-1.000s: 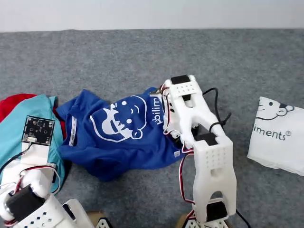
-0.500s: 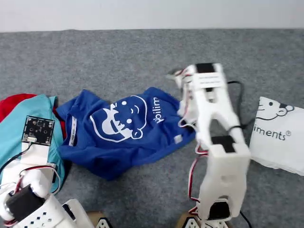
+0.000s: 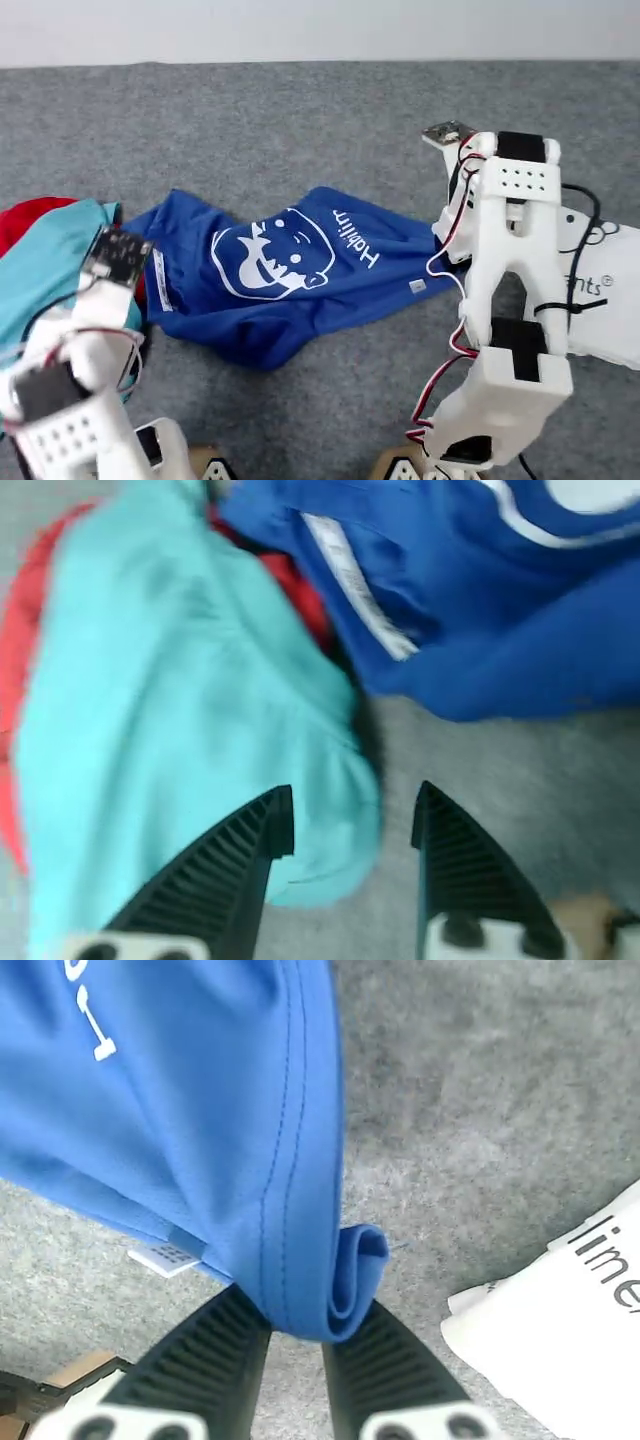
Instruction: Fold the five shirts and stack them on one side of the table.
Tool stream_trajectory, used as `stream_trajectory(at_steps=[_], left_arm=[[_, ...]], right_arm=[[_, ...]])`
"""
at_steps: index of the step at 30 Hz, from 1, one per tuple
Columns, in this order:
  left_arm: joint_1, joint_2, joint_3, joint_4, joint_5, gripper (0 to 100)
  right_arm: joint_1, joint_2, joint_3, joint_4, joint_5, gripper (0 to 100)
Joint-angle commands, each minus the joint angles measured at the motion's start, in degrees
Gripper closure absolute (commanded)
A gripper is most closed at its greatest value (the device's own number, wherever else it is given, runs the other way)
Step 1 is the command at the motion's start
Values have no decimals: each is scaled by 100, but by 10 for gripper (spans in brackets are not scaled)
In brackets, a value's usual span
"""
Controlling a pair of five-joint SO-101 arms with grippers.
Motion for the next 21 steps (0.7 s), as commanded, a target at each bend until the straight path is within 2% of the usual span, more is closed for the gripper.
stream_trajectory(at_steps=[1, 4, 7, 15, 18, 21], left_arm=[[545, 1240, -778, 545, 62, 805], [1073, 2075, -1112, 695, 62, 805], [1503, 2655, -1147, 484, 62, 805], [1644, 4536, -1314, -1213, 62, 805], [1635, 5565, -2088, -1424, 211, 806], [1644, 6356, -3371, -1284, 571, 806]], right_arm=[[40, -374, -35, 224, 26, 988], [40, -365, -35, 224, 9, 988], [40, -374, -35, 224, 0, 988], [31, -374, -35, 224, -9, 988], [31, -400, -35, 224, -9, 988], [31, -418, -35, 224, -9, 988]])
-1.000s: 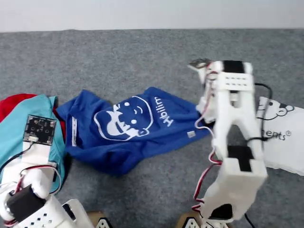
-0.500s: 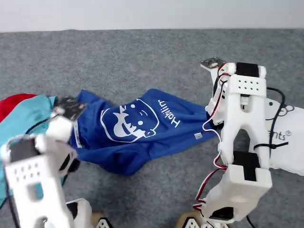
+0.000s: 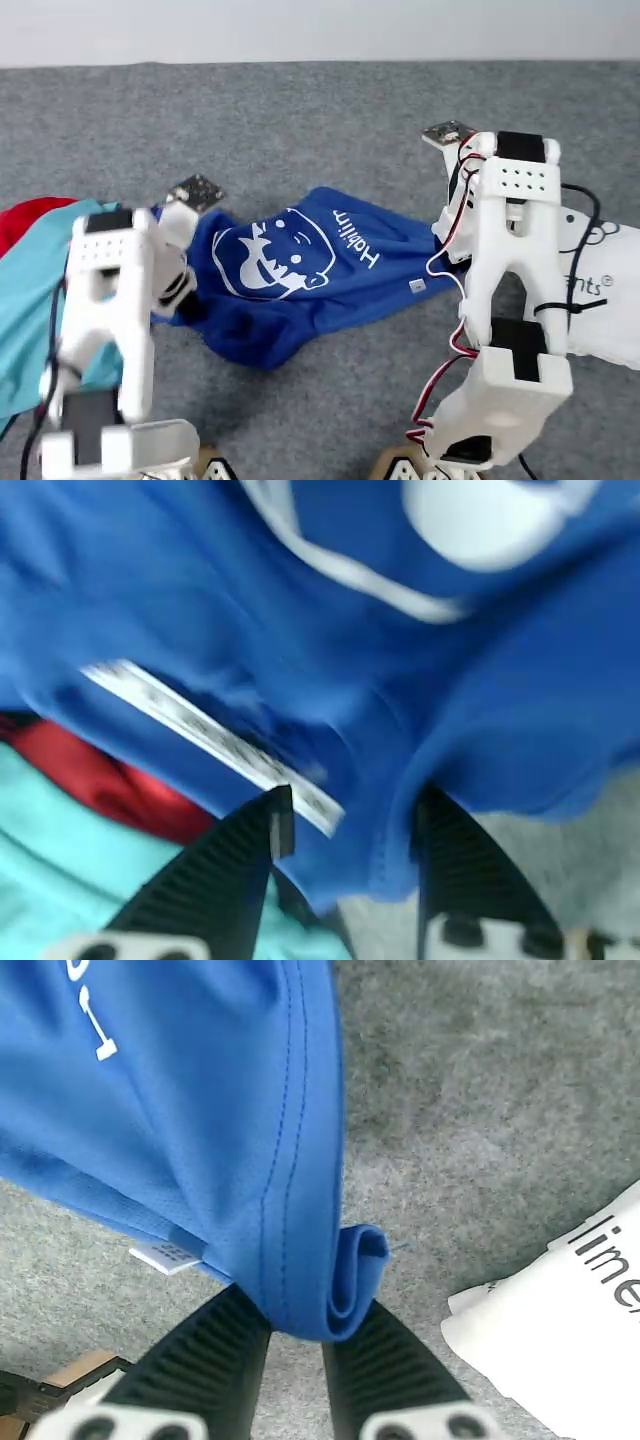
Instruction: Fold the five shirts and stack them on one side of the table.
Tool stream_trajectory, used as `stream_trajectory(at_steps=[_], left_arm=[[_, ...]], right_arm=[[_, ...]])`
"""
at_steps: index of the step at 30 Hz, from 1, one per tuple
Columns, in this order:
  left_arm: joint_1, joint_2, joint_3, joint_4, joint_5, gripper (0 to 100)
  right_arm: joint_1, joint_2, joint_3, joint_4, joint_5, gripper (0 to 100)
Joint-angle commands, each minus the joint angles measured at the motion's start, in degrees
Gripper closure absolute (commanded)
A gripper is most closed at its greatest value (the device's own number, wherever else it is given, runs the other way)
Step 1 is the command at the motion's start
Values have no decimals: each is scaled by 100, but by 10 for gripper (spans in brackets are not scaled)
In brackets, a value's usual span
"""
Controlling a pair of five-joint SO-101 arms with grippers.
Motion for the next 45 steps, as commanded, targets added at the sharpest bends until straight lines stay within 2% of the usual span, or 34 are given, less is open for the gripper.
stream_trajectory(at_steps=[1, 6, 9, 12, 14, 18, 25, 28, 35, 45], left_arm=[[62, 800, -1675, 88, 343, 806], [79, 1670, -3714, 563, 404, 806], [70, 1960, -4690, 1231, 431, 806], [79, 2004, -5376, 1925, 404, 806], [79, 1943, -5543, 1987, 440, 806], [193, 1213, -4866, 1987, 387, 806], [791, -756, -2114, 1969, 264, 806], [879, -1134, -1174, 1908, 273, 802], [765, -589, -57, 1081, 404, 753], [721, 993, -22, 123, 396, 748]], right_arm=[[31, -418, -35, 224, -9, 988], [31, -418, -35, 224, -9, 988], [31, -418, -35, 224, -18, 988], [31, -418, -35, 224, -62, 988], [22, -391, -35, 224, -141, 988], [-136, -374, -35, 224, -132, 988], [-470, -374, -44, 215, -299, 988], [-453, -365, -44, 215, -299, 988], [-435, -365, -35, 215, -299, 988], [-426, -374, -35, 215, -299, 988]])
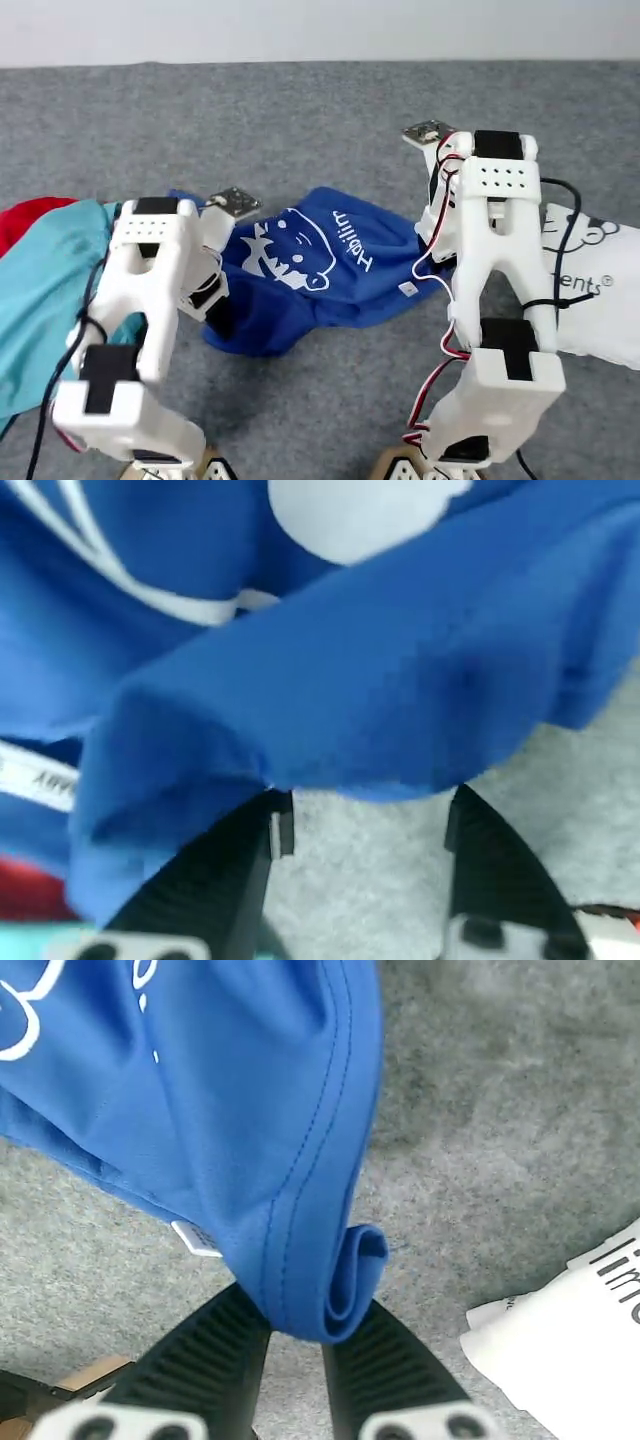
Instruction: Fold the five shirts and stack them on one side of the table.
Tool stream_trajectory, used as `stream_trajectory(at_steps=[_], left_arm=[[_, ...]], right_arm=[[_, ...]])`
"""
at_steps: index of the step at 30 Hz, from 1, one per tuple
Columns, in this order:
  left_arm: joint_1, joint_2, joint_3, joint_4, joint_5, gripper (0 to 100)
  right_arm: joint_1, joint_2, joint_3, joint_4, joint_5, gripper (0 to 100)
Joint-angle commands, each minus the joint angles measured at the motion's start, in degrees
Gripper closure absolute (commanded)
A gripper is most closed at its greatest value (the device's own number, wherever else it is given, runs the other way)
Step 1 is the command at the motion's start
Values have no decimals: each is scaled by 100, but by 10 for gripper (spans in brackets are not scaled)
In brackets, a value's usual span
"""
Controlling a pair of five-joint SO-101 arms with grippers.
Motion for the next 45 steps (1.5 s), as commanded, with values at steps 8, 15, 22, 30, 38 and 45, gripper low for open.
stream_trajectory(at_steps=[8, 15, 22, 30, 38, 45], left_arm=[[-62, 545, -4, -519, 26, 750], [-44, 659, 22, -299, 35, 802], [-53, 123, 31, 158, 35, 802], [-53, -211, 180, 237, 35, 801], [-62, 352, 330, -299, 167, 801], [-18, 580, 312, -580, 510, 811]], right_arm=[[-4, -374, -35, 215, -53, 988], [-4, -374, -35, 215, -53, 988], [-4, -374, -35, 215, -53, 988], [-4, -374, -35, 215, -53, 988], [-4, -418, -35, 215, -53, 988], [-4, -426, -35, 215, -53, 988]])
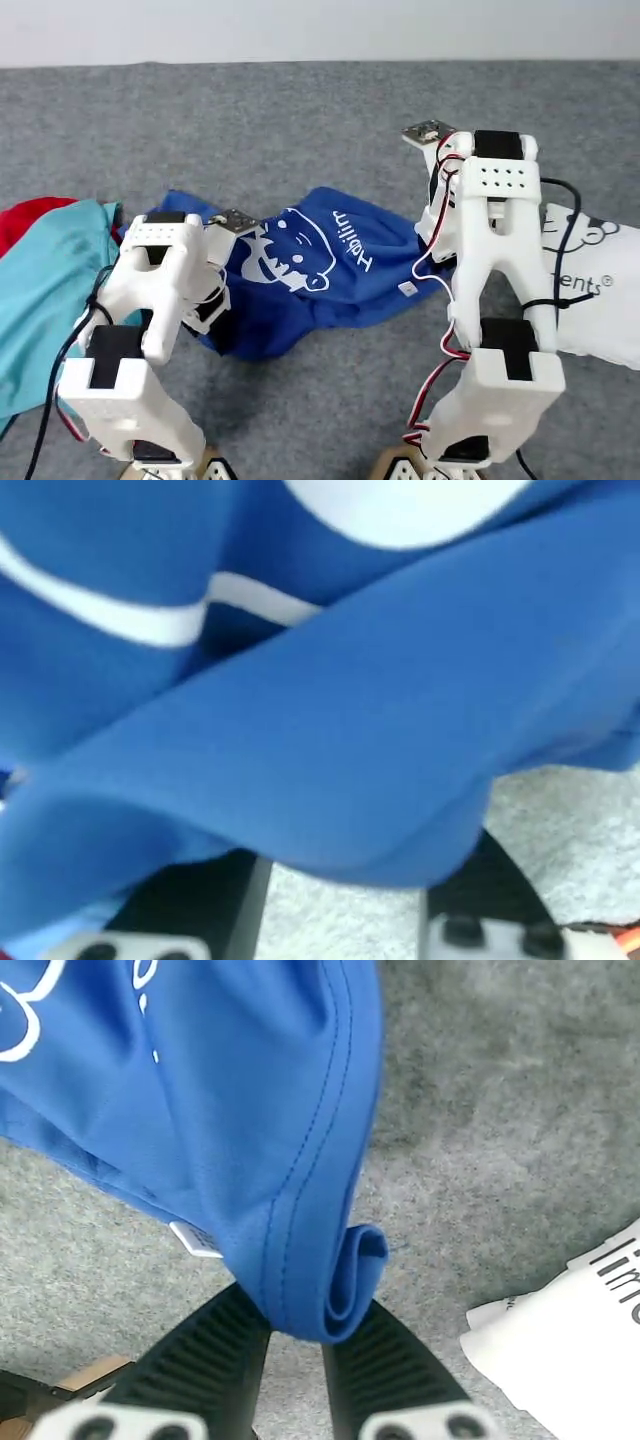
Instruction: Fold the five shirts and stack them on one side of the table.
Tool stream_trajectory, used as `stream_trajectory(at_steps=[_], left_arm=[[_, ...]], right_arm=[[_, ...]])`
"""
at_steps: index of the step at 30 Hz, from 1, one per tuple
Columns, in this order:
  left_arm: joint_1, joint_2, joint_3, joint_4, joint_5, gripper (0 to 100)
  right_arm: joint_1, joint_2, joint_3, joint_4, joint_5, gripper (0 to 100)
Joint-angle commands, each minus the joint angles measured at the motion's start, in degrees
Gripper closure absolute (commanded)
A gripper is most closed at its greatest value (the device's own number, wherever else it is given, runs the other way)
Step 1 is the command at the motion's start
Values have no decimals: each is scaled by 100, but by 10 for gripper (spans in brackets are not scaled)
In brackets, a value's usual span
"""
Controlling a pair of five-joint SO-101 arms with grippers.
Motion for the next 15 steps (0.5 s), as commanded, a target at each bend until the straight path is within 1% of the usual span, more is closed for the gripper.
stream_trajectory(at_steps=[1, 5, 7, 11, 15], left_arm=[[0, -18, -40, -141, 132, 828], [9, -18, -48, -149, 132, 946], [9, -18, -48, -123, 132, 985], [9, -149, -40, 149, 132, 994], [0, -1029, -13, 440, 132, 994]], right_arm=[[-4, -426, -35, 224, -53, 988], [-4, -488, -44, 224, -53, 988], [-4, -629, -35, 224, -53, 988], [-13, -963, -35, 224, -18, 988], [-4, -1235, -26, 233, -9, 988]])
